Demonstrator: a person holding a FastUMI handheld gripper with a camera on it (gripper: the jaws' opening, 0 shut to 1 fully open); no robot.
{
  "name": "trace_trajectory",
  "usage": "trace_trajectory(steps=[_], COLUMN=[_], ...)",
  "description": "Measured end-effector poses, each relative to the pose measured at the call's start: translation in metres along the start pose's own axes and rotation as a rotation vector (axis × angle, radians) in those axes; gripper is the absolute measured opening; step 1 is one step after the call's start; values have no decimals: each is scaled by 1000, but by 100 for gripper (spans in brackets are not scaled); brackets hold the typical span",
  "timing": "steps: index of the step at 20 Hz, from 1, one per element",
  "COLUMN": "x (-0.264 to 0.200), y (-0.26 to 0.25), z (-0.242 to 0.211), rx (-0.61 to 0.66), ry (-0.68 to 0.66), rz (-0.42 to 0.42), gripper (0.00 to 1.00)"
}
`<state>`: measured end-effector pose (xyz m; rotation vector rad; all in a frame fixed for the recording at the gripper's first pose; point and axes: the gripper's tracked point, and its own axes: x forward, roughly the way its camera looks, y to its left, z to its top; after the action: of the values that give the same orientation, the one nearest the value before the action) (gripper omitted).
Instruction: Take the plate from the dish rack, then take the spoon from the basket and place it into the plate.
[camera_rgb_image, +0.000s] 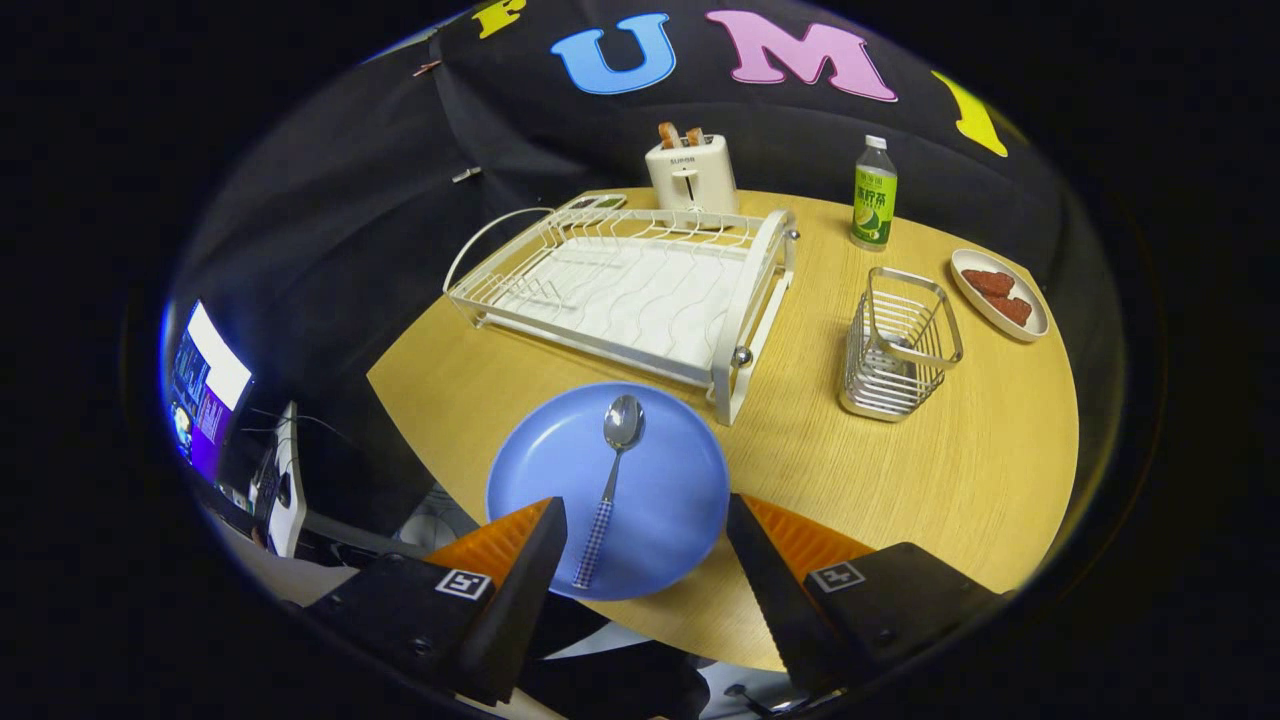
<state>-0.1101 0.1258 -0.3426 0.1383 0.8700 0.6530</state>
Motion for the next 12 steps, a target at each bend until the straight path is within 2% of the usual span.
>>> trace_trajectory(steps=[5,12], x=[-29,-96], y=[-6,-13], z=[60,171], rx=[-12,-94], ry=[-134,-366], rz=[-27,-131], gripper=[99,99])
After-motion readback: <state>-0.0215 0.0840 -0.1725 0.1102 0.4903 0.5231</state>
